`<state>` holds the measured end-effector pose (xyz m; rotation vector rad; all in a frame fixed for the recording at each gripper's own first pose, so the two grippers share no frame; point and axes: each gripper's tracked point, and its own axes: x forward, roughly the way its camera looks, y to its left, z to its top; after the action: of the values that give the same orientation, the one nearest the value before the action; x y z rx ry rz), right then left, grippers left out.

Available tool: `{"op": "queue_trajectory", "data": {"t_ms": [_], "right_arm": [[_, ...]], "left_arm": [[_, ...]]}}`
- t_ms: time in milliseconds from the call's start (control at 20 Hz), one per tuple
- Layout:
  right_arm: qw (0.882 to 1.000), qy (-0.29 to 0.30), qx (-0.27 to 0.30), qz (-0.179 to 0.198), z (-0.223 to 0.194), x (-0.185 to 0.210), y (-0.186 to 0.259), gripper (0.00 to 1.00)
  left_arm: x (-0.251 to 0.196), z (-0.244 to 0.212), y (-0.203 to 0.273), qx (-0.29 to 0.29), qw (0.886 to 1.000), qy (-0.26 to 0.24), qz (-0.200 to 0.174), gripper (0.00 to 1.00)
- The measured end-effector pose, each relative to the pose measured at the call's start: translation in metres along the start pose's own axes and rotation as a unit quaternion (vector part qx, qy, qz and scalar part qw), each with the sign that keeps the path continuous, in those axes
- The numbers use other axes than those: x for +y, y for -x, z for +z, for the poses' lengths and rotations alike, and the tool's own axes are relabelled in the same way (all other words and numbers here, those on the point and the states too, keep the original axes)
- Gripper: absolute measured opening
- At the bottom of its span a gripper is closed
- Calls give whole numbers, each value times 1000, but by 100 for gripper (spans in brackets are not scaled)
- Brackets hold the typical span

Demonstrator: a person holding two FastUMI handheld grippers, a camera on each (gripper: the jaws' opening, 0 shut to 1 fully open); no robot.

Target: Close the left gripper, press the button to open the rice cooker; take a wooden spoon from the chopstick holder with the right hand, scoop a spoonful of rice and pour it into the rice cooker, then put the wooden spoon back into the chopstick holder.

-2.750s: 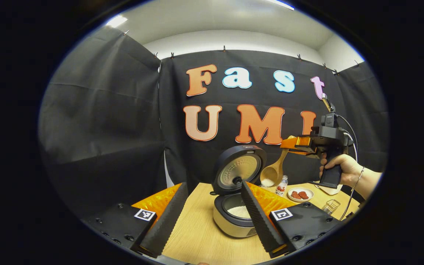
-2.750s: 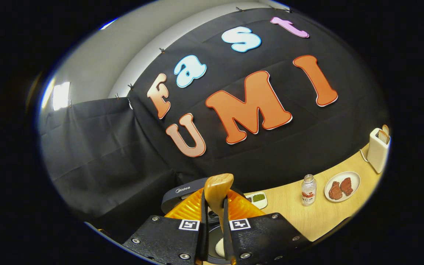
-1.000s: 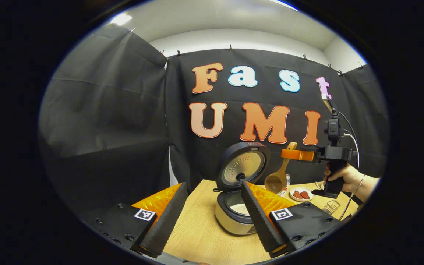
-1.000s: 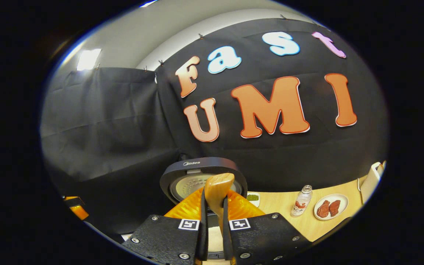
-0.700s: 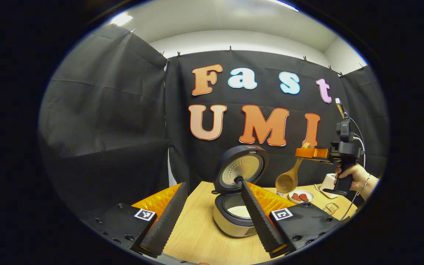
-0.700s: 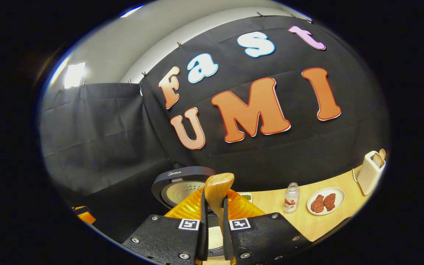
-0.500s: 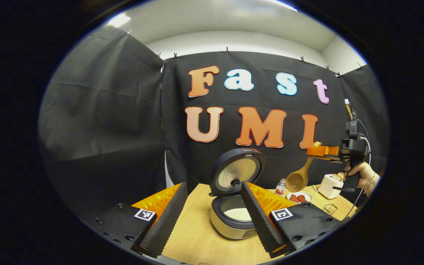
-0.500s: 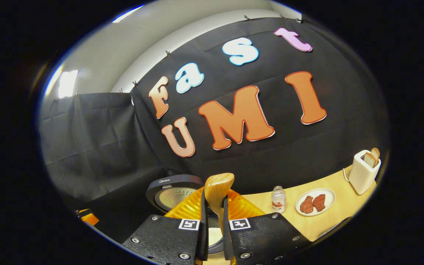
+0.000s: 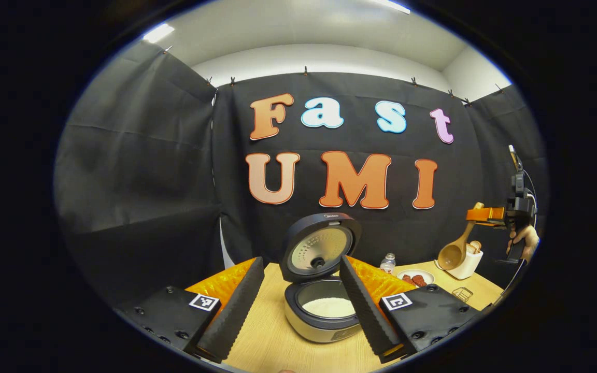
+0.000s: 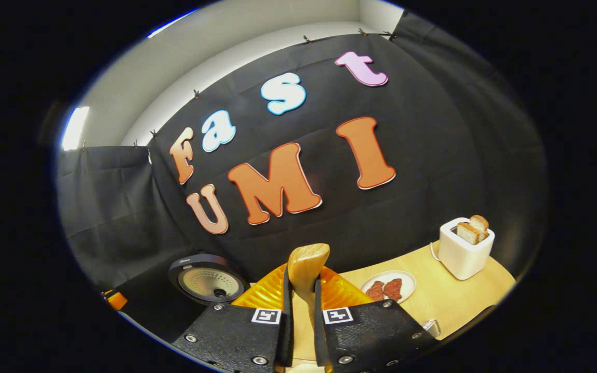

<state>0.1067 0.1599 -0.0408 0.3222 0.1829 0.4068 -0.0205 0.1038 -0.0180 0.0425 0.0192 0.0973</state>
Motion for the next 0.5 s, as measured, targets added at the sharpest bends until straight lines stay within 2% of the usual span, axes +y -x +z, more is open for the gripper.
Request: {"op": "queue_trajectory", "data": {"t_ms": [50, 500], "right_arm": [[1000, -4, 0, -11, -1, -12, 4, 15], [995, -19, 18, -93, -42, -115, 31, 15]], "left_arm": [[-2, 2, -1, -1, 1000, 1, -1, 99], [-14, 4, -15, 1, 1000, -3, 4, 98]]}}
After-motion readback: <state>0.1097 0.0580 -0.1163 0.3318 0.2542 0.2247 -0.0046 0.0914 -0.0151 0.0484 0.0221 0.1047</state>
